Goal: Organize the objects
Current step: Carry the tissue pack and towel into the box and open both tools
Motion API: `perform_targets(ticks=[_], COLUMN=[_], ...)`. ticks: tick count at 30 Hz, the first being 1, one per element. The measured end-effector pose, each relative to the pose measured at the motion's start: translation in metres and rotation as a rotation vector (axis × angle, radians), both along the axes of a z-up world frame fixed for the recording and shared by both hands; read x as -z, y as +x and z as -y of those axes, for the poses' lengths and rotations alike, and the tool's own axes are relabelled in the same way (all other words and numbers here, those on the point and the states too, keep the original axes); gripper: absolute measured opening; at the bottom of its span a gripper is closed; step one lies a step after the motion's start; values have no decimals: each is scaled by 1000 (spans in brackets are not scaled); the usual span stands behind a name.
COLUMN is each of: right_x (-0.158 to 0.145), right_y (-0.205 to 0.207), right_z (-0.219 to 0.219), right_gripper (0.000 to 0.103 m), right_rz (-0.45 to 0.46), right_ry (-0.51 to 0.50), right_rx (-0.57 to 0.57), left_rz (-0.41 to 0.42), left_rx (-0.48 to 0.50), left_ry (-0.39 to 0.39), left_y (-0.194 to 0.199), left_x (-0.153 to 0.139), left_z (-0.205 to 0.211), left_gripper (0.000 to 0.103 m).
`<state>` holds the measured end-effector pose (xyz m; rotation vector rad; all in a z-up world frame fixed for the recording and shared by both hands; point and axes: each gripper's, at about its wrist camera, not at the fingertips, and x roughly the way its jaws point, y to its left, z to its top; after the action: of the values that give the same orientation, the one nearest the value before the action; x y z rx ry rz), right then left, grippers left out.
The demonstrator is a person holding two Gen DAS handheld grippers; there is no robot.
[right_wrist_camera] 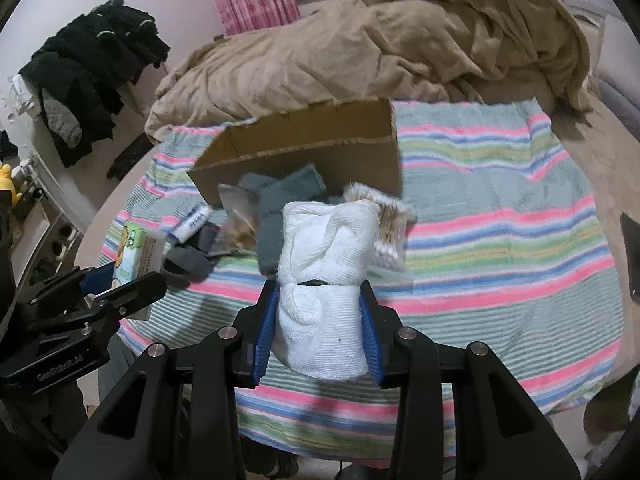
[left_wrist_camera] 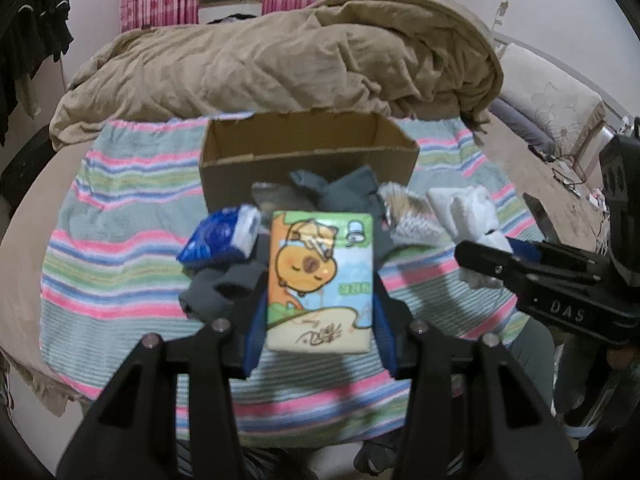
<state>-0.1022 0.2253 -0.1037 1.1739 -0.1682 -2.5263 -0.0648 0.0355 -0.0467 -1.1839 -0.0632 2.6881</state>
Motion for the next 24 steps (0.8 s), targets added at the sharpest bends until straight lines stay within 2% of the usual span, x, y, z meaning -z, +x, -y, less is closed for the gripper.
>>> perform_targets(ticks=[11, 24], right_x=[-38, -42], right_y=[-31, -97], right_z=[-1, 2], right_gripper=[41, 41], right_rz=[-112, -153], right_ry=[-9, -7], right_rx=[-17, -20], left_rz=[-54, -109], left_rx=[25, 46], left_ry=[24, 62], left_y=[-31, -107], left_x=[-22, -29], left_z=[-10, -16], left_gripper=[47, 47])
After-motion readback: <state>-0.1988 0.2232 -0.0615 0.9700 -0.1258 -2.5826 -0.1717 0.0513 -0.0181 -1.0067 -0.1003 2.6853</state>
